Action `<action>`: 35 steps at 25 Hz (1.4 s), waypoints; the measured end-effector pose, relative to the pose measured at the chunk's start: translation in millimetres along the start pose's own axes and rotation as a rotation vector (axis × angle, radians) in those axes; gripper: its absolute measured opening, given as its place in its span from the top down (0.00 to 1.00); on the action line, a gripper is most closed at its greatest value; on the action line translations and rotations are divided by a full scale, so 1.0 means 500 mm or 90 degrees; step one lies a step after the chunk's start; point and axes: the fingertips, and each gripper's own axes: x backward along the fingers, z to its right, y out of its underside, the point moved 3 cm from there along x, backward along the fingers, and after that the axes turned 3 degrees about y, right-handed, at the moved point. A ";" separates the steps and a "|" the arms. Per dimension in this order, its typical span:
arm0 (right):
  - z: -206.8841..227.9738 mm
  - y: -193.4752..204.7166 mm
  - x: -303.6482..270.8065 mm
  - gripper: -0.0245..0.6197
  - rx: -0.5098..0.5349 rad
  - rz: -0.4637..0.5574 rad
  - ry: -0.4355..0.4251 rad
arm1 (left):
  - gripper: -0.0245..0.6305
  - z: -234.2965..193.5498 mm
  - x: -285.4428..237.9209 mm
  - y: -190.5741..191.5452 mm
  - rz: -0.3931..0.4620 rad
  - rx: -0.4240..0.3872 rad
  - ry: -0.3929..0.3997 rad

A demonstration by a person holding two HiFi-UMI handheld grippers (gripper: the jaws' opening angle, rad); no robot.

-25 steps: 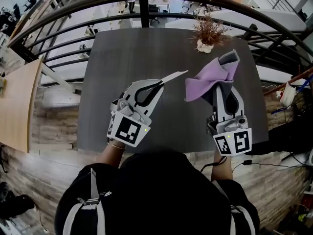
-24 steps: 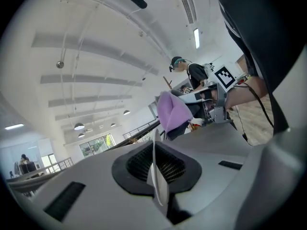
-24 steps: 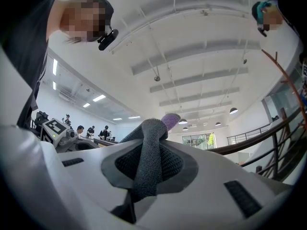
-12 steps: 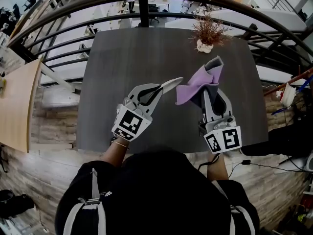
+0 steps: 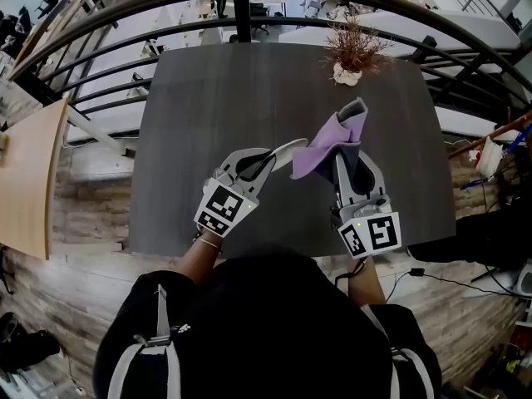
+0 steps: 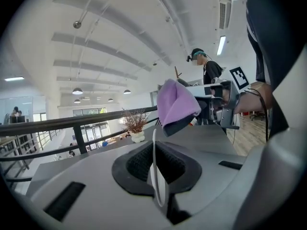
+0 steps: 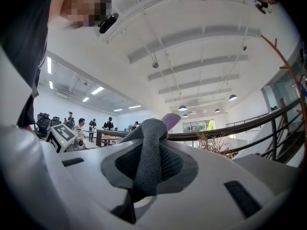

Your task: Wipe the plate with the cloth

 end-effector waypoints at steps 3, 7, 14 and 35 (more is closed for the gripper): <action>-0.009 0.016 -0.003 0.87 -0.003 -0.011 -0.001 | 0.94 -0.001 -0.002 0.023 -0.010 0.026 -0.001; -0.009 0.027 -0.003 0.86 -0.005 -0.022 0.002 | 0.94 -0.001 -0.010 0.054 -0.017 0.081 0.004; -0.002 0.034 -0.004 0.86 -0.008 -0.034 0.004 | 0.94 -0.014 -0.017 0.093 -0.028 0.160 -0.004; -0.004 0.035 -0.005 0.86 -0.003 -0.040 0.009 | 0.94 -0.048 -0.018 0.150 -0.043 0.217 -0.047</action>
